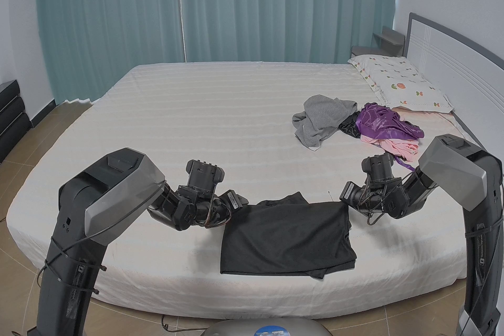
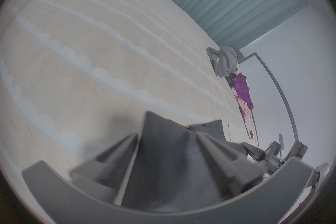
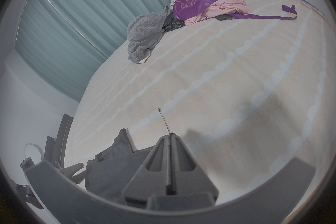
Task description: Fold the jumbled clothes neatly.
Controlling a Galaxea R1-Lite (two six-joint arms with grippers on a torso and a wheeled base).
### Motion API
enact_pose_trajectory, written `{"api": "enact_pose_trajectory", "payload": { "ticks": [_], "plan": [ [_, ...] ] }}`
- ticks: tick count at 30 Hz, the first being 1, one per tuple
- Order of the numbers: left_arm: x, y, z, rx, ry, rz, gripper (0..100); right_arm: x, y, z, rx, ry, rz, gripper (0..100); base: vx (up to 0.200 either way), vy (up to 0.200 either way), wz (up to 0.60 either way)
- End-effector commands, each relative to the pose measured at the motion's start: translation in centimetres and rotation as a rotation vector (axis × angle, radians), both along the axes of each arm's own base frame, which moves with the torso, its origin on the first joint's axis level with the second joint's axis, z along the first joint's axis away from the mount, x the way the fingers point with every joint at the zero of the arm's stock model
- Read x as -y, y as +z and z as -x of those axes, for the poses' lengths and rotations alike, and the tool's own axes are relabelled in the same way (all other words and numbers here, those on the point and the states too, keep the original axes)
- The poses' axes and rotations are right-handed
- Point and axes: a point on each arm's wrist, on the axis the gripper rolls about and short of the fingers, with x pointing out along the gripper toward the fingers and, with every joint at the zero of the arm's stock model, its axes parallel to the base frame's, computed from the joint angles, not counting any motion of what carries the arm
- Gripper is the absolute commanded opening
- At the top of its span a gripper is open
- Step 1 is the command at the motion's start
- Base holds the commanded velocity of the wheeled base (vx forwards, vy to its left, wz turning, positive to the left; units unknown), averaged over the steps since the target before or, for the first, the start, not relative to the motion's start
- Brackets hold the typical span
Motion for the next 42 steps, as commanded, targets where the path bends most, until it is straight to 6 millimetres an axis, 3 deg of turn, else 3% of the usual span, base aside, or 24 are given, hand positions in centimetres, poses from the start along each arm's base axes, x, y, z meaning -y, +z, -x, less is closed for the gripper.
{"api": "enact_pose_trajectory", "payload": {
  "ticks": [1, 13, 35, 36, 37, 42],
  "plan": [
    [0.2, -0.1, 0.0, 0.001, -0.002, 0.0, 0, 0.1, 0.0, 0.0, -0.002, -0.002, -0.001, 0, 0.0, 0.0, 0.0],
    [-0.5, 0.1, -0.4, 0.061, 0.128, -0.083, 0, 0.2, -0.3, -0.2, 0.0, -0.005, 0.0, 0, 0.0, 0.0, 0.0],
    [-1.0, -0.3, -0.4, 0.047, 0.182, -0.097, 0, -0.8, -2.1, -2.0, 0.083, 0.02, 0.003, 0, 0.0, 0.0, 0.0],
    [-1.0, -0.3, -0.4, 0.045, 0.183, -0.097, 100, -0.8, -2.3, -2.0, 0.082, 0.021, 0.005, 0, 0.0, 0.0, 0.0],
    [-1.0, -0.3, -0.4, 0.045, 0.183, -0.097, 100, -0.8, -2.3, -2.0, 0.082, 0.021, 0.005, 100, 0.0, 0.0, 0.0],
    [-1.1, -0.1, -0.4, 0.043, 0.193, -0.082, 100, -0.3, -0.6, -0.7, 0.073, 0.046, -0.033, 100, 0.0, 0.0, 0.0]
  ]
}}
